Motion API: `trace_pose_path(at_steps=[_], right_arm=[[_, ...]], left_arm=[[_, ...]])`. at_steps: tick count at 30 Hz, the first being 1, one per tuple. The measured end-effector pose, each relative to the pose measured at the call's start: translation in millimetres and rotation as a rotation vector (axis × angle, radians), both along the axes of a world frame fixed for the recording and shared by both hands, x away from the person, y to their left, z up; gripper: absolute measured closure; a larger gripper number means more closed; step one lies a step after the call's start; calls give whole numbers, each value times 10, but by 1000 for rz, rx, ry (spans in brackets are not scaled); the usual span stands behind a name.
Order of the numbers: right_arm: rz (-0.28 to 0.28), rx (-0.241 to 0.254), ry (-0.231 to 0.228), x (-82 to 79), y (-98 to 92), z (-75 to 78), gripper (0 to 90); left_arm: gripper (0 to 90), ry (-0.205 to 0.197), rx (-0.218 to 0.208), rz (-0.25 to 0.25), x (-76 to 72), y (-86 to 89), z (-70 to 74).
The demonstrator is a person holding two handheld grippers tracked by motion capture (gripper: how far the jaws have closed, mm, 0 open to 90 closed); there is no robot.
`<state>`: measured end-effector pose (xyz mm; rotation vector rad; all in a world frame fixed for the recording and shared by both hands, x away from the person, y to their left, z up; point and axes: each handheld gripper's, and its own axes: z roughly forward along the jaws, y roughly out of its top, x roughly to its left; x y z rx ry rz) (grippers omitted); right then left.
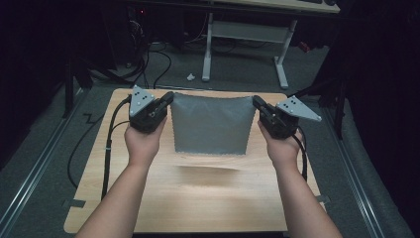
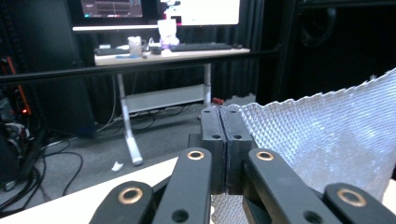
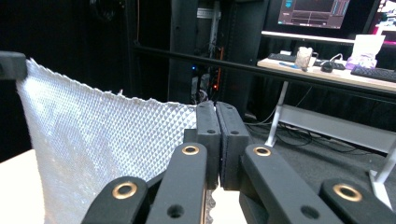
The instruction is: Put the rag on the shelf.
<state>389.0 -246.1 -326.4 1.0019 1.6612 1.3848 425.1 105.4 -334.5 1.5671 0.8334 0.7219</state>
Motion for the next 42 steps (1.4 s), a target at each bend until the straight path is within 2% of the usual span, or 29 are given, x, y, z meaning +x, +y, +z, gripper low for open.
trace_pose_path(at_steps=[4,9,11,14,18,22,26,29,36,40,42], right_arm=[[-7,-11,5,138,-4,0,900],[-14,9,25,326,-15,-23,900],[-17,16,37,418,-24,-40,900],[-30,9,67,575,-16,-99,900],[-48,-7,106,759,-25,-186,900],[-51,-30,135,885,-27,-279,900],[-50,-54,168,966,-9,-408,900],[-44,-40,189,976,-16,-525,900],[-22,-78,215,941,19,-762,900],[-12,-93,225,907,54,-855,900],[-8,-99,235,885,67,-898,900]], left_arm=[[895,11,30,14,171,-44,-35],[894,31,62,27,374,-88,-92],[894,42,54,38,467,-104,-130],[894,67,76,46,580,-140,-180],[893,103,84,44,704,-173,-278],[893,158,136,37,798,-210,-408],[895,223,138,-6,838,-189,-570],[895,246,124,-17,818,-145,-680],[895,260,113,-32,728,-110,-832],[894,280,131,-47,692,-128,-919],[894,275,142,-58,668,-149,-967]])
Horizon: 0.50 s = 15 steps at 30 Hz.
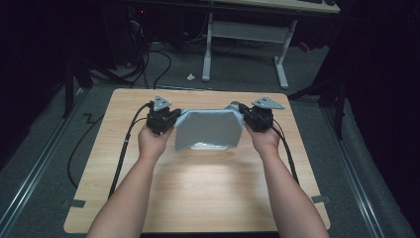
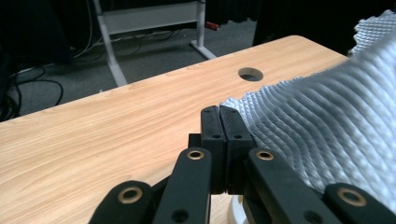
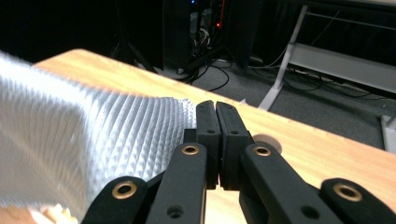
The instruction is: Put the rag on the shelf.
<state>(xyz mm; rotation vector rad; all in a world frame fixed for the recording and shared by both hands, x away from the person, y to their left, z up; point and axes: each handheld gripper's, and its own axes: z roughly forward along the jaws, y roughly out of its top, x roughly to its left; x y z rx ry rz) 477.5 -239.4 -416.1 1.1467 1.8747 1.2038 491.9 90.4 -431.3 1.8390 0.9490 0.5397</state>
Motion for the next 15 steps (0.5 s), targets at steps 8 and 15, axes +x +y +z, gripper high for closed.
trace_pose_path(at_steps=[8,15], right_arm=[[26,-14,8,-71,59,-198,900],[27,-25,28,-96,65,-273,900]], left_arm=[[893,26,-8,-24,-47,-34,-172],[893,54,-9,-31,-67,-34,-310]])
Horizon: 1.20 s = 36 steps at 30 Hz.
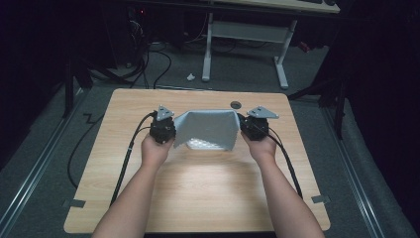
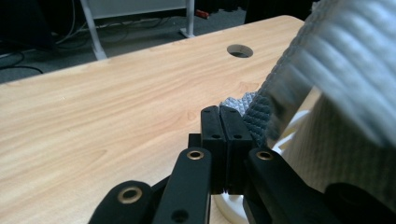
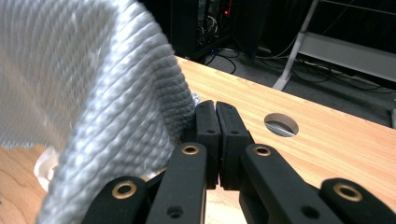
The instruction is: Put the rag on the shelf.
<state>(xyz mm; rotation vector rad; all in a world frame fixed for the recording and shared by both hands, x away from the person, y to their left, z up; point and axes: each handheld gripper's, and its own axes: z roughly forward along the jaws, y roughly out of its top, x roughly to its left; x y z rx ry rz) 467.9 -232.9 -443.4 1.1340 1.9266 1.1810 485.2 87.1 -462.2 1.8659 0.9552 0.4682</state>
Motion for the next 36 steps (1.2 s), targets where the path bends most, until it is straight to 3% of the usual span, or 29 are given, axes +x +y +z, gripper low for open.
trace_pose_path(at_steps=[12,29,36], right_arm=[[-16,8,42,10,-36,-203,899],[-8,5,97,55,8,-369,895],[-29,26,96,40,-54,-309,759]], left_arm=[[891,24,-1,-7,-52,-17,-159],[876,36,-12,-5,-102,6,-218],[761,37,-27,22,-120,89,-189]])
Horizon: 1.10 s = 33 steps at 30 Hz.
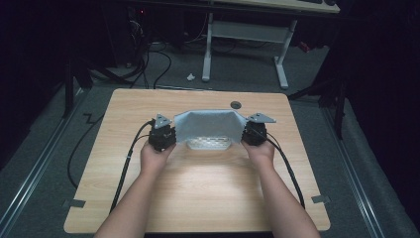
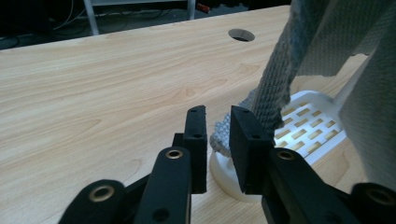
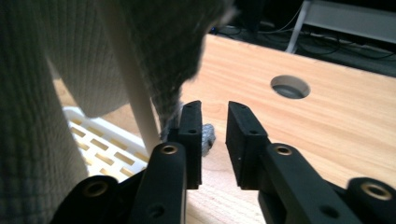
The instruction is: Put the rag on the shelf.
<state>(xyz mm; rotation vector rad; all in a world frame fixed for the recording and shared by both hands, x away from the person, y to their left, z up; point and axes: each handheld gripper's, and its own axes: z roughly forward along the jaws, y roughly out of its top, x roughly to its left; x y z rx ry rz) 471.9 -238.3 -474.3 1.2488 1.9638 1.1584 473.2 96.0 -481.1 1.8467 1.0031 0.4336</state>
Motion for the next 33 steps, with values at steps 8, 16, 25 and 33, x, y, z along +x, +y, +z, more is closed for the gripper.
trace_pose_path(at_steps=[8,16,25,33], right_arm=[[-22,-2,-50,-67,-101,190,723],[-40,-5,-80,-115,-191,317,718],[-48,-7,-87,-129,-222,346,718],[-40,-16,-104,-234,-241,367,715]], left_arm=[[657,-19,-7,58,-53,167,82],[602,-47,-13,97,-87,341,198],[596,-56,-11,107,-100,404,234],[577,-57,25,92,-180,397,232]])
